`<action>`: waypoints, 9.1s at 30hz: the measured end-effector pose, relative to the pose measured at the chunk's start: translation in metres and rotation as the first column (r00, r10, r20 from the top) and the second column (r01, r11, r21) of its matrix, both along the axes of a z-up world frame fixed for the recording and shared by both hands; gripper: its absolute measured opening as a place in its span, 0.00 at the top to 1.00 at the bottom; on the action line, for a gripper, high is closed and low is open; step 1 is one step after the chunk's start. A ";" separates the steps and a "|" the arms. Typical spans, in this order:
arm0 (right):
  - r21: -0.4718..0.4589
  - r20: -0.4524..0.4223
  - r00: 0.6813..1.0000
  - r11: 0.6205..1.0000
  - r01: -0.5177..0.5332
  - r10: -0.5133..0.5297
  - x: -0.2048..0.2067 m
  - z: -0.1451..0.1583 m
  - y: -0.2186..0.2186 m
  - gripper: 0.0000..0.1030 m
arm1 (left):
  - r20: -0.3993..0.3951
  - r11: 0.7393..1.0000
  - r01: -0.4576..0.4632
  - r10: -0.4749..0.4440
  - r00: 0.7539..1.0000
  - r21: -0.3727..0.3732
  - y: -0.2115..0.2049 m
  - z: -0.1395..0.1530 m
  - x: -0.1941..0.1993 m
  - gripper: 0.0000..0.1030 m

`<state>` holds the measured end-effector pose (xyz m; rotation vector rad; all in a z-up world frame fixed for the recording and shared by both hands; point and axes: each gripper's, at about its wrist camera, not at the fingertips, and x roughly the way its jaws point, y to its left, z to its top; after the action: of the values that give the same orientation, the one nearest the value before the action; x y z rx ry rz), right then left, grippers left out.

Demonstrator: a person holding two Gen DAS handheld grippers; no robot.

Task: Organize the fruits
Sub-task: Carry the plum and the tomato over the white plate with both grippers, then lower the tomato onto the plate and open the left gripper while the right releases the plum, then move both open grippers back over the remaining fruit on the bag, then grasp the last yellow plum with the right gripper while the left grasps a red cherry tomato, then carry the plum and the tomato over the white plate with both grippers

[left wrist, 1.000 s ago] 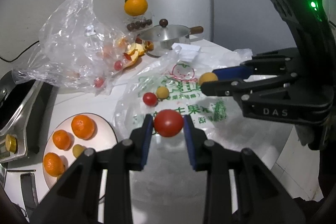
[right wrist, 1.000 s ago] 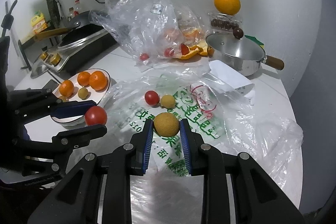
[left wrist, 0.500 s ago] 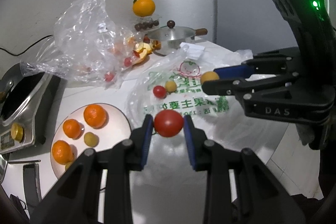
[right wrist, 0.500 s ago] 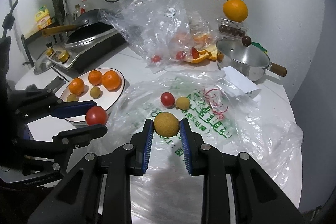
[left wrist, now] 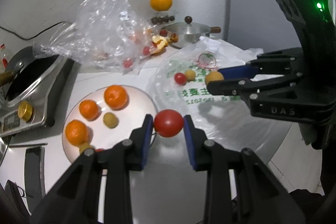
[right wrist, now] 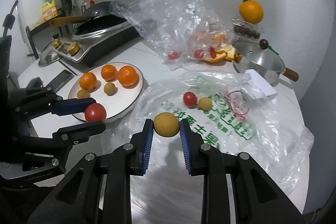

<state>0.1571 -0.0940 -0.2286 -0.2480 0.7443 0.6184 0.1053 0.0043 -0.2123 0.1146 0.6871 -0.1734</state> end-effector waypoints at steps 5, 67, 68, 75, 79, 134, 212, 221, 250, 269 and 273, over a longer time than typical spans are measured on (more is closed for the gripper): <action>-0.014 -0.005 1.000 1.000 -0.026 0.026 -0.003 -0.002 0.019 0.73 | -0.003 1.000 -0.028 0.028 1.000 -0.011 0.018 -0.005 -0.003 0.70; -0.040 -0.142 0.976 0.985 -0.169 0.162 0.006 -0.048 0.121 0.73 | -0.019 0.991 -0.127 0.127 0.992 -0.039 0.097 -0.021 -0.013 0.58; -0.038 -0.142 0.977 0.985 -0.168 0.161 0.006 -0.047 0.121 0.73 | -0.018 0.991 -0.132 0.132 0.991 -0.036 0.099 -0.021 -0.014 0.58; -0.028 -0.139 0.979 0.988 -0.155 0.150 0.007 -0.045 0.117 0.73 | -0.024 0.989 -0.142 0.142 0.990 -0.024 0.100 -0.022 -0.013 0.58; -0.026 -0.133 0.981 0.989 -0.148 0.143 0.006 -0.042 0.113 0.73 | -0.018 0.990 -0.141 0.140 0.990 -0.021 0.096 -0.019 -0.012 0.58; 0.071 -0.062 0.998 0.997 0.007 -0.003 0.031 -0.015 -0.017 0.72 | -0.008 0.997 -0.068 0.069 0.998 0.042 -0.006 0.003 0.030 0.52; 0.081 -0.080 0.993 0.993 0.091 -0.084 0.118 -0.038 -0.073 0.73 | -0.062 0.991 0.070 -0.064 0.996 0.111 -0.070 -0.020 0.131 0.40; 0.114 -0.087 0.991 0.987 0.112 -0.102 0.124 -0.042 -0.091 0.73 | -0.133 0.997 0.038 -0.028 0.991 0.068 -0.067 -0.037 0.154 0.47; 0.152 -0.100 0.991 0.982 0.109 -0.095 0.130 -0.048 -0.095 0.73 | -0.170 0.998 0.041 -0.033 0.985 0.044 -0.068 -0.045 0.170 0.72; 0.123 -0.068 0.991 0.985 0.123 -0.115 0.110 -0.030 -0.089 0.73 | -0.113 0.998 0.068 -0.067 0.991 0.005 -0.065 -0.016 0.136 0.72; 0.120 -0.055 0.992 0.986 0.120 -0.114 0.104 -0.024 -0.085 0.73 | -0.098 0.998 0.070 -0.069 0.993 0.000 -0.064 -0.009 0.129 0.72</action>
<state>0.2610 -0.1788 -0.2525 -0.0756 0.7585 0.5578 0.2347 -0.0597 -0.2210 0.1346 0.7813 -0.2459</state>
